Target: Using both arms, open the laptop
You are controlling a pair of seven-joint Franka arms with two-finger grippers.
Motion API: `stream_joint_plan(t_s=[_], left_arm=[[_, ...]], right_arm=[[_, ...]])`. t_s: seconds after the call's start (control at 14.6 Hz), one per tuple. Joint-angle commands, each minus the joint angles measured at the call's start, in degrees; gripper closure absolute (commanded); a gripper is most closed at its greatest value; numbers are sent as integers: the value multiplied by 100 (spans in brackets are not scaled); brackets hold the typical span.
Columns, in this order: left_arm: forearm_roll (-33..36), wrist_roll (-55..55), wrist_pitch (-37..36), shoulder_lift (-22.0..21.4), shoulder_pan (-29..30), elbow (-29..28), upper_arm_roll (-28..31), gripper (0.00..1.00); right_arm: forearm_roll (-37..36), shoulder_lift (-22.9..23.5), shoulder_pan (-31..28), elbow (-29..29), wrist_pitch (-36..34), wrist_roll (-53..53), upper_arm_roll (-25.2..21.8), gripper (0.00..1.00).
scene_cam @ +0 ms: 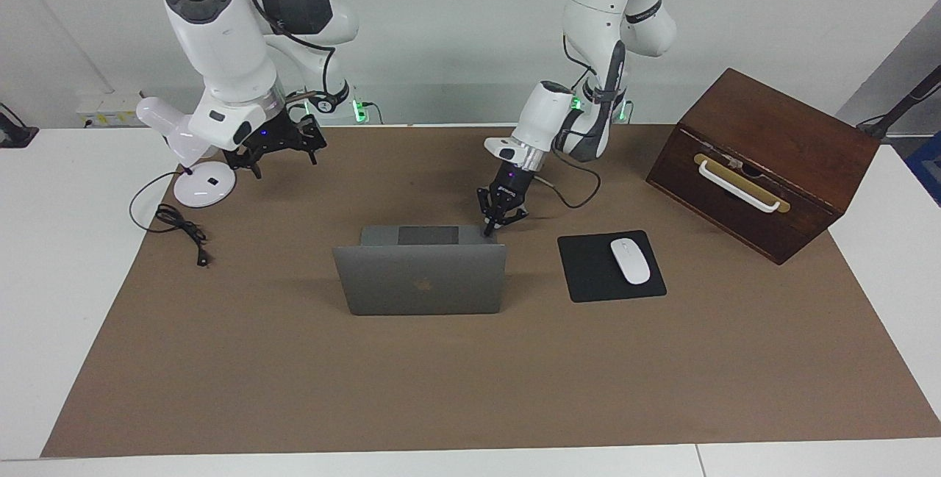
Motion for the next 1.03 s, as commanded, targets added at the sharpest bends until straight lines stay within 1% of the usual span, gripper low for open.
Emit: stream_joint_plan(t_s=[0.0,0.27,0.34,0.48,0.55,0.69,0.76,0.96], left_arm=[[119,-54,79,283,32,77,51,100],[102,-264,79,239,23,95,51,100],[102,-317,79,213,23,103,51,100],[93,-361,70,187,23,103,51,100],[93,-379,70,178,23,103,51,100],[84,-546,9,64,23,103,51,100],[84,-616,-191,-67,32,112,69,100],[93,-844,-1306,-533,58,401,69,100]], right_arm=[[176,-92,-91,-121,54,24,-69,0],[229,-93,-100,-157,133,95,-148,0],[395,-75,-100,-122,194,164,-218,0],[659,-40,-100,-34,178,654,-333,0],[677,-5,-91,71,151,883,-342,0],[669,13,-82,212,151,973,-351,0],[669,4,-82,213,169,974,-351,0],[581,-31,-73,142,239,974,-368,0]])
